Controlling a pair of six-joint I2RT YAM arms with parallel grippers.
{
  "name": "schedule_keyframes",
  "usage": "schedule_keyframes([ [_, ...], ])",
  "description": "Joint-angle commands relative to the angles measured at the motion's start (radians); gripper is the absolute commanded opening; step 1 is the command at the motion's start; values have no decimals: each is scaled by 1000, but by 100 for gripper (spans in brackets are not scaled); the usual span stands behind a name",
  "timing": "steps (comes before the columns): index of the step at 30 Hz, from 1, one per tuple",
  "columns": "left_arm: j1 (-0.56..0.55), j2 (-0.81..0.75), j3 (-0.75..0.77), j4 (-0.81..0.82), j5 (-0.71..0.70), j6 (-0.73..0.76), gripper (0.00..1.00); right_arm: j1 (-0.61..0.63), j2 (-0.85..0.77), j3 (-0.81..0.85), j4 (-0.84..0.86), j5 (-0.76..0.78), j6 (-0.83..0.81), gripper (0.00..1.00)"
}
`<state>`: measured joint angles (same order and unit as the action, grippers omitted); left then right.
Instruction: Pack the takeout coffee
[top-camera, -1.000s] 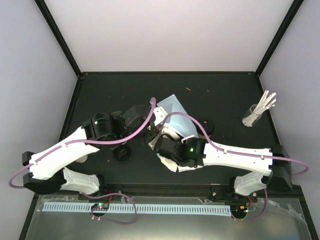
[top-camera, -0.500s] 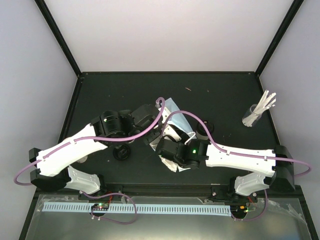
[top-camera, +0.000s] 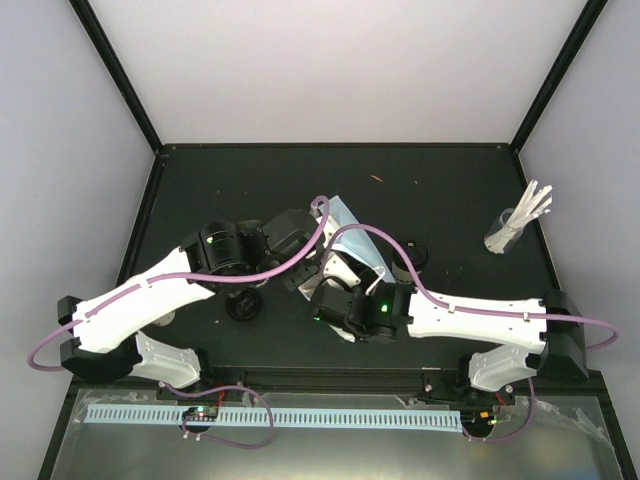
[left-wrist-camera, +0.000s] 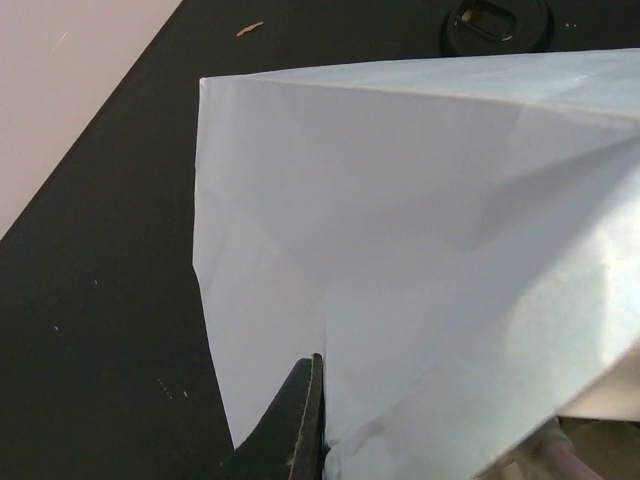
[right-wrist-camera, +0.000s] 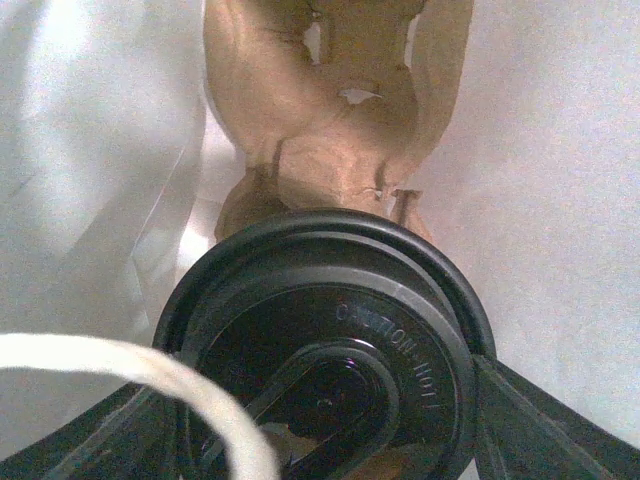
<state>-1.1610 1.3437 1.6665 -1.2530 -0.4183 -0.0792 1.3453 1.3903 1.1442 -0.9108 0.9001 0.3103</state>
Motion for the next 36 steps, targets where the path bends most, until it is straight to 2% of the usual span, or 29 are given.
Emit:
schedule_keyframes([
  [1,-13,10,39,0,16,21,2,35,-29,-5,60,18,-52,47],
  [6,-13,8,29,2,-1,23,1,48,-90,5,85,-124,-80,47],
  [11,-14,0,6,14,-10,33,2,49,-108,37,27,-158,-55,47],
  [14,-14,1,2,14,-9,33,2,51,-74,78,-64,-93,-5,47],
  [20,-15,1,3,16,-3,35,2,53,51,127,-270,147,137,47],
  [22,-16,3,3,16,1,35,1,52,68,132,-291,175,162,47],
  [28,-15,5,0,15,19,37,2,44,54,90,-192,171,117,47],
  [33,-16,3,-14,10,29,31,2,13,30,75,-80,67,41,47],
  [36,-16,0,-21,13,27,26,1,11,23,81,-74,34,32,47],
])
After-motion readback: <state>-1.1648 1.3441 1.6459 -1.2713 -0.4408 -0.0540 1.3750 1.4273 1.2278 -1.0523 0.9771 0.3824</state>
